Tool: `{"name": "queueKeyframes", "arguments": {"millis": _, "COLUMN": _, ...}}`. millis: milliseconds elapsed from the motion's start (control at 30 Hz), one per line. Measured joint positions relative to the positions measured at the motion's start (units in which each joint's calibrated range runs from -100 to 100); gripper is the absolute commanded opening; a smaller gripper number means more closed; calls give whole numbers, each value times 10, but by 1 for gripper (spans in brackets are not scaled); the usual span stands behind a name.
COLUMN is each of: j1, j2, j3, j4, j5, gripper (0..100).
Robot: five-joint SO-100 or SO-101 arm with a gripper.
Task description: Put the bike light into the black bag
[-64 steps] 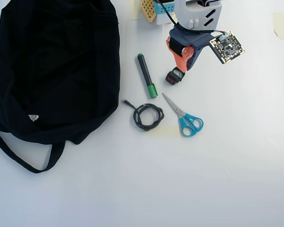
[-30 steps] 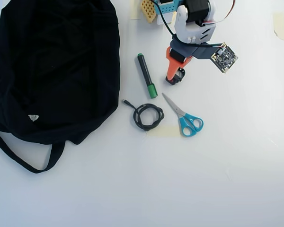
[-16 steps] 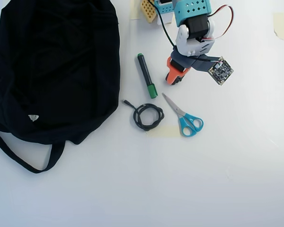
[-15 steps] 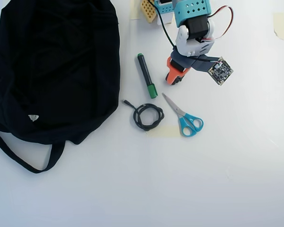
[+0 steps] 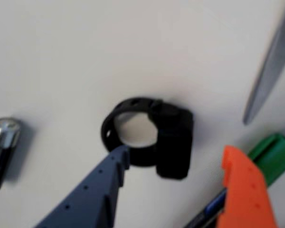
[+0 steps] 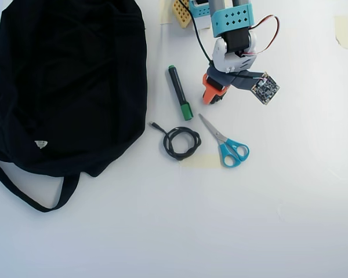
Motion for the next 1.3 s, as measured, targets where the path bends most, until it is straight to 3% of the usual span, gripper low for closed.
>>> {"name": "queueKeyframes", "arguments": {"millis": 533, "j1": 0, "j2": 66, "j3": 8, "j4": -58, "j5": 0, "gripper": 25}}
{"name": "queueKeyframes", "arguments": {"millis": 767, "j1": 0, "j2": 76, "j3": 8, "j4": -76, "j5": 1, "gripper": 2}}
{"name": "queueKeyframes", "arguments": {"millis": 1300, "j1": 0, "j2": 76, "j3": 2, "j4": -74, "j5": -2, "gripper": 2}}
